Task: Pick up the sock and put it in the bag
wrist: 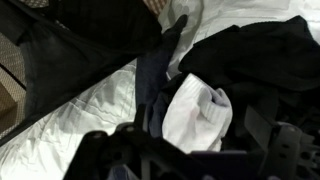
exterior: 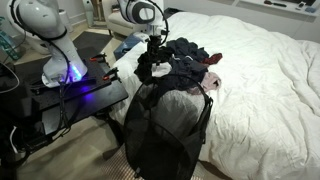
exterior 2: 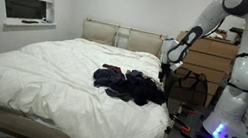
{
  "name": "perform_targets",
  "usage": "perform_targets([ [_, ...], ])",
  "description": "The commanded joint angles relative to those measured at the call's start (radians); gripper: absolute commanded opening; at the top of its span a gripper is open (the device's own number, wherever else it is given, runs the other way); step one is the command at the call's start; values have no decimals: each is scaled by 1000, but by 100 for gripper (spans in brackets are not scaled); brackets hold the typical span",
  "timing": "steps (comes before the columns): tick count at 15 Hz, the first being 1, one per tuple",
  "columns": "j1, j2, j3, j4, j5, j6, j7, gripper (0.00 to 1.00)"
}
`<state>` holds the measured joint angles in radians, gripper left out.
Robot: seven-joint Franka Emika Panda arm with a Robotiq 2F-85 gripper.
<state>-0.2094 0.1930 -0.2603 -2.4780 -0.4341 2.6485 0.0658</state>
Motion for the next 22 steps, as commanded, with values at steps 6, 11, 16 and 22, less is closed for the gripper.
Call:
perform_targets([
  [6, 100, 140, -86, 86, -151, 93, 174, 100],
  [11, 129, 170, -102, 100, -132, 89, 172, 58],
  [16, 134, 177, -107, 110, -117, 70, 160, 20],
  [22, 134, 137, -104, 92, -100, 27, 142, 0],
])
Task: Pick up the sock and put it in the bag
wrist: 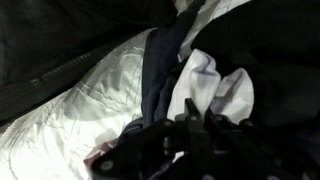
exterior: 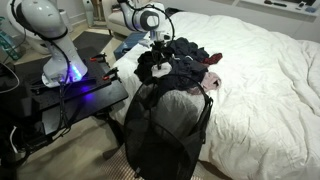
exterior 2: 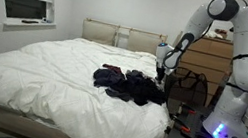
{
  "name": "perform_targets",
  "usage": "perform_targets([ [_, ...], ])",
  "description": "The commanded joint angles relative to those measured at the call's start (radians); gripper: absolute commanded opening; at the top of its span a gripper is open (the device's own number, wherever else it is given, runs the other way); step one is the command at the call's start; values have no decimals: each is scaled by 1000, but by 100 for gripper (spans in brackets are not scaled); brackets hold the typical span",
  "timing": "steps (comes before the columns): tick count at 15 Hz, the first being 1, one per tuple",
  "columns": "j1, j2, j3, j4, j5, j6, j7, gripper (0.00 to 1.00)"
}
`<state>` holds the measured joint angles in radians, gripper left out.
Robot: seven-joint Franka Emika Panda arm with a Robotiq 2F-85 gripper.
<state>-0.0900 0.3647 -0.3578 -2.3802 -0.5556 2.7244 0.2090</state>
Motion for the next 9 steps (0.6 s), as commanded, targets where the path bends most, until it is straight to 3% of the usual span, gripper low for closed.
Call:
perform_targets([
  [1, 11, -69, 1, -23, 35, -68, -19, 1],
  [5, 3, -257, 21, -61, 47, -180, -88, 1],
  [9, -30, -459, 70, -49, 67, -362, -174, 1],
])
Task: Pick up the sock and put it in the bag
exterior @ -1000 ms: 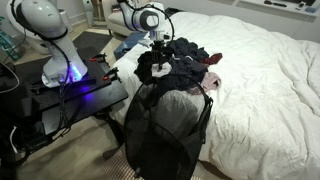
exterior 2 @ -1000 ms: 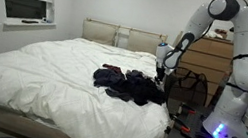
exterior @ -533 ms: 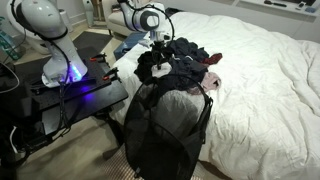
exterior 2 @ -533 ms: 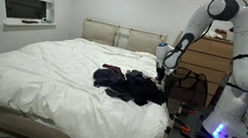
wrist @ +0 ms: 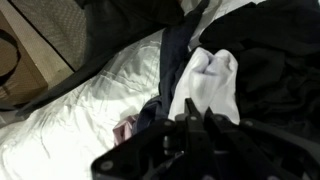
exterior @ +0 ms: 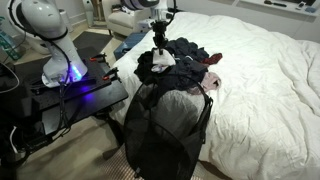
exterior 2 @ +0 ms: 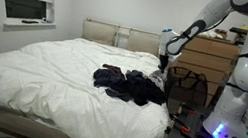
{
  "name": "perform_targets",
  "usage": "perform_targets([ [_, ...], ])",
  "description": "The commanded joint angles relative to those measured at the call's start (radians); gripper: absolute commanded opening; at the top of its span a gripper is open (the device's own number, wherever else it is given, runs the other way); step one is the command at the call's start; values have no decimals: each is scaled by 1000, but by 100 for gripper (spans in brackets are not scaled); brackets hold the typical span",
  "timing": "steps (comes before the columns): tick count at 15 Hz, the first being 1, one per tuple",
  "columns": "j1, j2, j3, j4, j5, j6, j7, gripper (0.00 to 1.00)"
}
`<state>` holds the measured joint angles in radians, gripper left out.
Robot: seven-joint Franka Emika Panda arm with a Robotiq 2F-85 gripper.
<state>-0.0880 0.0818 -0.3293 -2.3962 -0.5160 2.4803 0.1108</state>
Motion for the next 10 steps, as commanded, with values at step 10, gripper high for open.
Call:
perform_targets([
  [10, -154, -458, 103, 35, 10, -356, -107, 1],
])
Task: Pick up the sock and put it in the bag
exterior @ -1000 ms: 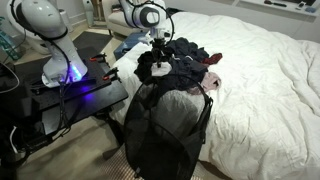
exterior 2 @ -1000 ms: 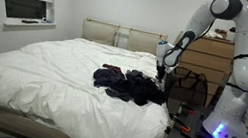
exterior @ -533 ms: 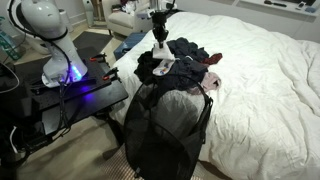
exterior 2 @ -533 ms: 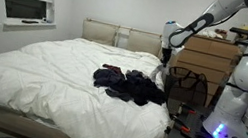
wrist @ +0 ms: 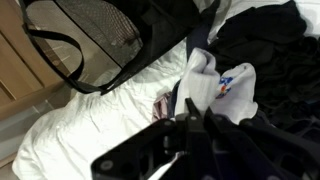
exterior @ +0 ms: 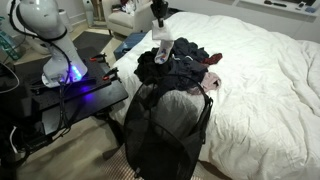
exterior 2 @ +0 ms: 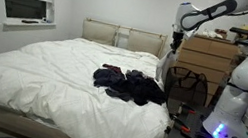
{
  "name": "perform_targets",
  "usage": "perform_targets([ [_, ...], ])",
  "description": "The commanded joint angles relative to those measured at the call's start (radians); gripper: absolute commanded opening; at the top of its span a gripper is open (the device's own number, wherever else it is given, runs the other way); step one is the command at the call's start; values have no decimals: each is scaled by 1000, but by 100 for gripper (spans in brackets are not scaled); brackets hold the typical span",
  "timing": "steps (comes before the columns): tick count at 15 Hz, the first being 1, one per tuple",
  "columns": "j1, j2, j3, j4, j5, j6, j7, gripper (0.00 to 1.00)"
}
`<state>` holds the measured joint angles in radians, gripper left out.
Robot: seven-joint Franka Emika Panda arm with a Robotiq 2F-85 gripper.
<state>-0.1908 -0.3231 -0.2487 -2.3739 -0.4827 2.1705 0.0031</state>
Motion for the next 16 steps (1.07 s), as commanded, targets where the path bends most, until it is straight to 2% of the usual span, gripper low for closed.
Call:
perform_targets([
  [1, -74, -68, 29, 21, -57, -44, 30, 1],
  [5, -163, -107, 34, 44, -175, -54, 127, 1],
  [9, -222, -118, 27, 87, -270, -97, 236, 1],
  [16, -256, -69, -3, 145, -360, -204, 383, 1],
])
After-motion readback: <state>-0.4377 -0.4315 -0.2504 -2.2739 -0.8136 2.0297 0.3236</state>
